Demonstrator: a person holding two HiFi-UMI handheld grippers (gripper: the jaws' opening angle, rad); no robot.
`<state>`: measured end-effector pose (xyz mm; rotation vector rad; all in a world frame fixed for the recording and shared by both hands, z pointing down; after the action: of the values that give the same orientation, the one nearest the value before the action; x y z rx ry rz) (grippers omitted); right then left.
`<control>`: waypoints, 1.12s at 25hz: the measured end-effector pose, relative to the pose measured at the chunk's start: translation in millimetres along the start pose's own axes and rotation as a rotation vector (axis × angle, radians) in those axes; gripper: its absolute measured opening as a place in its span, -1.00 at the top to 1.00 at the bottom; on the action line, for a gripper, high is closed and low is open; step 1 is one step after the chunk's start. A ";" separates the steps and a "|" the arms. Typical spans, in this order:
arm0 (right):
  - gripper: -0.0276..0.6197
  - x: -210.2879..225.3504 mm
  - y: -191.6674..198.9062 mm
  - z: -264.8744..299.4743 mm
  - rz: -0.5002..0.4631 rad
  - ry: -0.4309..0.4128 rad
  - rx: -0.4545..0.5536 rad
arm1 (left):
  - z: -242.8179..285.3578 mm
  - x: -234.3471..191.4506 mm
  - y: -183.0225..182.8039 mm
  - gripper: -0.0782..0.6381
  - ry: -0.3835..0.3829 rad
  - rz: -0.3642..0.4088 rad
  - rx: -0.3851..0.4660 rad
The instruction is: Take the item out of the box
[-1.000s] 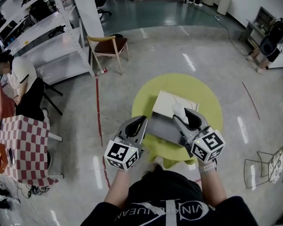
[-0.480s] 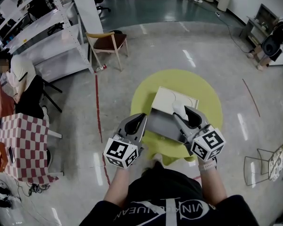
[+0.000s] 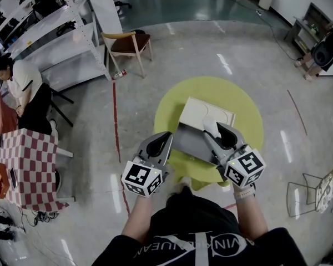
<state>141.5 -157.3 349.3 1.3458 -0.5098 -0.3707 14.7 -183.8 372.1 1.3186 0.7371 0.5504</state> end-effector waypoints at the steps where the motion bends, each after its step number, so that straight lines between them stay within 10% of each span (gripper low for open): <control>1: 0.36 0.0 -0.2 0.5 0.000 -0.002 -0.001 | 0.0 -0.1 0.1 0.73 0.000 0.000 -0.002; 28: 0.37 14.2 12.2 8.8 0.017 0.008 -0.030 | 13.9 -7.7 13.1 0.73 -0.001 -0.016 -0.031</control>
<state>148.1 -169.8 364.4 1.3126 -0.5064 -0.3575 20.7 -196.2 387.4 1.2833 0.7352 0.5468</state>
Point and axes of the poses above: the fingertips, and each gripper's own axes: z forward along the fingers, x to its right, y out of its underside, the point moved 1 cm from there along -z, backward along the fingers, and after that the axes turned 4 degrees about -y, right-handed, at the moved point
